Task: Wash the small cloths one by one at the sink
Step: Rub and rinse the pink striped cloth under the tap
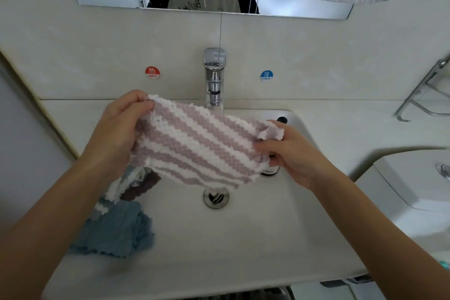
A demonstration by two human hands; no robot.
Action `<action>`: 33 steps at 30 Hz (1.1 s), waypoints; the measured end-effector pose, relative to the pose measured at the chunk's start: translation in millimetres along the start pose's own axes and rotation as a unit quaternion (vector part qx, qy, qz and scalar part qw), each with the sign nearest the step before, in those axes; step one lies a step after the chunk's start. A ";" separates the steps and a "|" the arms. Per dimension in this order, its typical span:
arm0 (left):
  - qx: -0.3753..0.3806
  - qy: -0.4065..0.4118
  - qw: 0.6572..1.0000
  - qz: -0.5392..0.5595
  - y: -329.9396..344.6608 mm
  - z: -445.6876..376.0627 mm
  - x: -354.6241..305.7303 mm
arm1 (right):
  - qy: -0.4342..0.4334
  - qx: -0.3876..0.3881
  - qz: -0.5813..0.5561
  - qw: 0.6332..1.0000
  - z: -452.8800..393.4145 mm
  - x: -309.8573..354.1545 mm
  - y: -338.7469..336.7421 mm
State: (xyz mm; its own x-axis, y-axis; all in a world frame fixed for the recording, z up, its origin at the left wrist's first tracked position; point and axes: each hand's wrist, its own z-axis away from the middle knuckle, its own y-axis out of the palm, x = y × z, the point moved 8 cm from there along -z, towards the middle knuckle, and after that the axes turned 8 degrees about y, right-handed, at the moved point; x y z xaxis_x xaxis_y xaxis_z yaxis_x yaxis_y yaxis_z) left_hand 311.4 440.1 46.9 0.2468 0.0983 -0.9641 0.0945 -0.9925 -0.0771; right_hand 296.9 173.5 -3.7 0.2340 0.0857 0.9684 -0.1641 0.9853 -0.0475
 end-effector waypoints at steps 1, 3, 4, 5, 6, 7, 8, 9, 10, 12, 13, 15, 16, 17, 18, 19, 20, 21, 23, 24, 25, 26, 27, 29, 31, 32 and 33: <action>-0.007 0.001 1.000 0.011 -0.1 -0.1 -0.8 | 0.006 -0.005 0.003 1.000 0.1 -1.4 -1.2; -0.014 0.006 1.000 0.026 -1.1 -0.4 -2.8 | 0.030 0.002 -0.016 0.999 -0.1 -8.4 -1.2; -0.011 0.010 1.000 0.026 -1.3 -0.3 -3.2 | 0.045 0.010 -0.028 0.999 0.9 -11.8 0.0; -0.006 0.013 1.000 0.020 -1.7 -0.3 -2.5 | 0.059 0.016 -0.034 0.998 2.0 -15.0 1.2; 0.002 0.016 1.000 0.013 -2.2 -0.2 -0.9 | 0.072 0.022 -0.037 0.996 3.0 -18.0 2.1; 0.009 0.017 1.000 0.006 -2.3 -0.1 0.8 | 0.084 0.028 -0.037 0.995 3.7 -21.1 3.4; 0.015 0.016 1.000 0.005 -2.3 0.3 2.1 | 0.095 0.032 -0.037 0.994 4.3 -24.1 4.1; 0.018 0.013 1.000 0.009 -2.2 0.4 3.4 | 0.103 0.032 -0.035 0.994 4.4 -26.9 4.0; 0.018 0.008 1.000 0.018 -2.1 0.5 4.1 | 0.107 0.030 -0.034 0.993 4.4 -28.5 3.6; 0.017 0.002 0.999 0.029 -2.6 1.1 5.2 | 0.099 0.021 -0.041 0.994 5.0 -27.4 2.6; 0.019 0.001 0.999 0.029 -3.1 1.9 5.6 | 0.090 0.019 -0.053 0.994 5.3 -25.3 2.5; 0.025 0.000 0.999 0.026 -3.7 3.5 7.0 | 0.073 0.023 -0.082 0.994 6.4 -20.7 2.7; 0.028 0.002 0.999 0.027 -3.8 3.9 7.3 | 0.069 0.027 -0.096 0.993 7.8 -18.0 2.8; 0.032 0.005 0.999 0.028 -3.2 4.5 7.2 | 0.064 0.029 -0.108 0.992 8.7 -16.2 2.3; 0.037 0.012 0.999 0.024 -2.4 4.9 6.6 | 0.061 0.027 -0.117 0.991 9.3 -15.1 1.7; 0.042 0.021 0.999 0.012 -2.2 5.2 6.0 | 0.061 0.018 -0.122 0.990 9.4 -15.8 0.5; 0.046 0.032 0.998 0.000 -2.3 5.7 4.9 | 0.062 0.005 -0.124 0.990 9.2 -17.0 -0.4; 0.048 0.041 0.998 -0.008 -3.1 6.5 3.9 | 0.057 -0.009 -0.119 0.991 8.9 -18.2 -1.5; 0.050 0.049 0.997 -0.018 -7.1 8.2 4.0 | 0.031 -0.042 -0.100 0.994 10.8 -16.8 -2.8; 0.047 0.049 0.997 -0.022 -9.9 9.2 4.0 | 0.012 -0.059 -0.089 0.994 12.8 -14.8 -4.6; 0.043 0.050 0.998 -0.021 -12.7 10.3 3.2 | -0.011 -0.072 -0.078 0.994 15.5 -10.8 -6.5; 0.040 0.050 0.998 -0.014 -15.3 11.4 2.4 | -0.034 -0.081 -0.068 0.994 18.8 -5.7 -8.0; 0.040 0.049 0.998 -0.005 -17.1 12.6 2.0 | -0.053 -0.086 -0.060 0.993 21.9 -0.6 -9.1; 0.039 0.045 0.998 0.003 -22.1 14.9 2.8 | -0.081 -0.084 -0.033 0.993 26.4 8.3 -8.6; 0.034 0.049 0.998 -0.011 -27.6 17.2 4.7 | -0.101 -0.079 0.010 0.992 29.3 16.2 -4.2; 0.032 0.054 0.998 -0.021 -29.6 18.3 5.6 | -0.109 -0.078 0.029 0.991 29.1 18.3 -2.6; 0.030 0.059 0.997 -0.030 -31.3 19.6 6.2 | -0.113 -0.078 0.039 0.990 28.5 19.7 -1.7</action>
State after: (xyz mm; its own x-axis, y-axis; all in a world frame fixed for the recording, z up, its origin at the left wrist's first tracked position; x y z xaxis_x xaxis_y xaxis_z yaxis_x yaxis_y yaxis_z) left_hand 291.1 470.3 38.3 0.3554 0.1625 -0.9205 0.0551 -0.9867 -0.1529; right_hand 274.4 169.3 22.4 0.0024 0.1453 0.9894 -0.0196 0.9892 -0.1452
